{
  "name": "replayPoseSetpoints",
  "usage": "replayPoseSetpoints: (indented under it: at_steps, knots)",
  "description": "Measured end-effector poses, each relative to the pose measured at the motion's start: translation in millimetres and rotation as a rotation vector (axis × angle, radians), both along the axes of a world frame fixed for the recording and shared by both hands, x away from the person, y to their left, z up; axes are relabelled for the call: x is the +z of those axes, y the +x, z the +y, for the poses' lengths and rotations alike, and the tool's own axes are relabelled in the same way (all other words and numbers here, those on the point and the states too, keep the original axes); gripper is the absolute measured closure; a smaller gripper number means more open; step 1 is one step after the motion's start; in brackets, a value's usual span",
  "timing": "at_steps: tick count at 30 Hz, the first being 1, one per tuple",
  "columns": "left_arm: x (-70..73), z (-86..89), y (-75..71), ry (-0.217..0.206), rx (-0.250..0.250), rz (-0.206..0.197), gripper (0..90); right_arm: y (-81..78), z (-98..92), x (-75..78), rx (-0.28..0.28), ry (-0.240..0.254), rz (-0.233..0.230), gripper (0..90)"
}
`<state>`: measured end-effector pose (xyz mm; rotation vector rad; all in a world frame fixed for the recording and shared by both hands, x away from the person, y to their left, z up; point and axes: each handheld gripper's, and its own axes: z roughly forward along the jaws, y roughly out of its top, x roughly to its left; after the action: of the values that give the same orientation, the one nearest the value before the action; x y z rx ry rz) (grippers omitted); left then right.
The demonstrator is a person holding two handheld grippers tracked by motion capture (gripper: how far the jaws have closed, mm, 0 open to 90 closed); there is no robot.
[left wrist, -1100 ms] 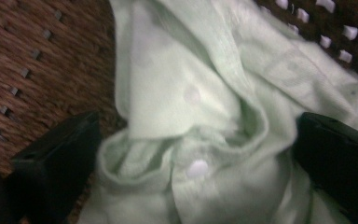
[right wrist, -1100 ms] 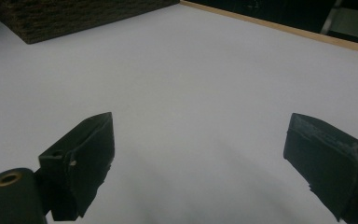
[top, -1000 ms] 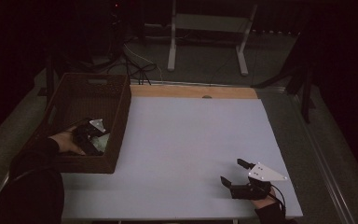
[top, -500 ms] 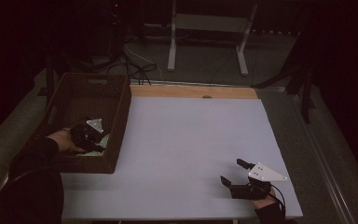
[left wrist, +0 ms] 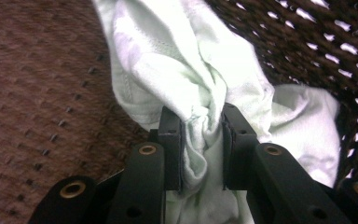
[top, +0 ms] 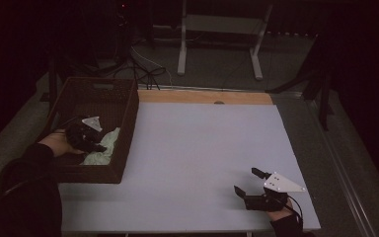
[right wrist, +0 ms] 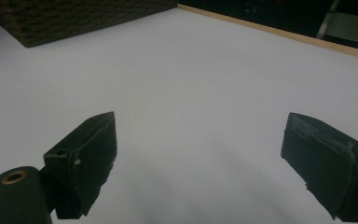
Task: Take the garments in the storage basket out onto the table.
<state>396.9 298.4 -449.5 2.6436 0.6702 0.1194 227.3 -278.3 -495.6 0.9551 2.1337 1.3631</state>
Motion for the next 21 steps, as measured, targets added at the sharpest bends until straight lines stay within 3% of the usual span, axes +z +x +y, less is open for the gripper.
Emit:
replayPoseSetpoints:
  at_steps: [19, 21]
  knots:
    - [44.4, 23.9, -13.0, -0.076, 0.088, -0.067, 74.5, -0.3, 0.2, 0.8, -0.003, -0.004, -0.010, 10.7]
    - [50.1, 26.0, -15.3, -0.072, 0.090, -0.096, 74.5, -0.4, 0.0, 0.9, -0.005, -0.005, -0.010, 10.7]
